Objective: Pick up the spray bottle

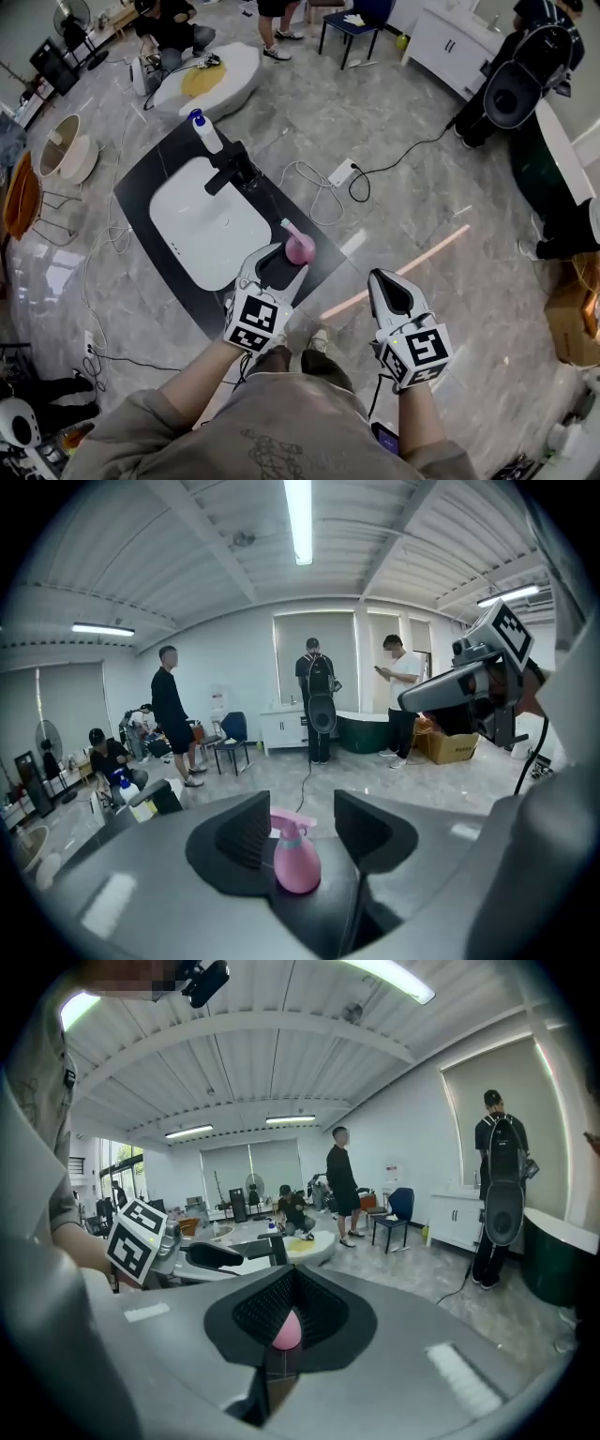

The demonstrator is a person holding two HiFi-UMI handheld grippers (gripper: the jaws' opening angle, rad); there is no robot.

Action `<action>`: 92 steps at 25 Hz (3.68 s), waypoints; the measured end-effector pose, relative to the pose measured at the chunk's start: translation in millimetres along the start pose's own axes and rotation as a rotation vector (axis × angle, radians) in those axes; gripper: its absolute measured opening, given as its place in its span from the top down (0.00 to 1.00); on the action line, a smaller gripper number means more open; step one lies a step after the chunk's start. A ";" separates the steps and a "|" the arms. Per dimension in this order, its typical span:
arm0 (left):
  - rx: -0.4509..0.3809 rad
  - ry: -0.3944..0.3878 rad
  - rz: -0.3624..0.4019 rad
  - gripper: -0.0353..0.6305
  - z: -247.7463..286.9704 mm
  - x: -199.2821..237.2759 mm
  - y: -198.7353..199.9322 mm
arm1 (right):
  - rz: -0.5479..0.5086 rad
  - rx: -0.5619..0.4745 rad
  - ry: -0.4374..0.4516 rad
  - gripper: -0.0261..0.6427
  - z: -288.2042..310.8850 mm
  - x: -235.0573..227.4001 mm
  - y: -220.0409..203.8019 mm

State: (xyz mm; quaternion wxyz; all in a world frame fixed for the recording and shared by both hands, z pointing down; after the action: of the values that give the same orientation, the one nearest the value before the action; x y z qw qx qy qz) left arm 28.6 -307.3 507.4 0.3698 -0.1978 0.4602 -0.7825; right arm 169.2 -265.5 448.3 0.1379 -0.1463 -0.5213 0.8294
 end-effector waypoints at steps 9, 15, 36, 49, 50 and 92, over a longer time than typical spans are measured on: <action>0.073 -0.032 -0.073 0.64 45.4 14.4 -51.0 | 0.018 0.089 0.001 0.92 32.1 4.6 -35.6; 0.102 -0.057 -0.092 0.61 75.9 17.7 -72.5 | 0.040 0.135 -0.004 0.92 48.9 2.2 -56.0; 0.033 0.019 -0.103 0.71 98.6 37.1 -58.0 | 0.060 0.134 -0.039 0.92 46.7 -4.0 -68.5; -0.051 -0.007 -0.058 0.71 36.5 40.7 20.6 | -0.038 -0.059 -0.041 0.92 14.2 9.1 22.5; -0.065 -0.006 -0.047 0.71 30.5 41.7 29.3 | -0.047 -0.083 -0.046 0.92 8.5 10.1 31.7; -0.321 -0.021 0.019 0.71 -135.5 4.1 121.8 | -0.086 -0.276 0.054 0.92 -85.1 63.4 84.6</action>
State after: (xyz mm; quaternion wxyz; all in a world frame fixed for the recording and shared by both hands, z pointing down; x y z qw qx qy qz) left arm -13.8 -269.5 334.2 0.3458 -0.2580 0.5772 -0.6933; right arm 137.4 -206.7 330.3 0.1659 -0.1635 -0.6323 0.7389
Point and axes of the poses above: the fingertips, and each gripper's own axes: z forward along the fingers, x to its left, y out of its top, the point moved 1 cm from there along -z, backward along the fingers, and after that the axes turned 5 degrees about -y, right-handed, at the moved point
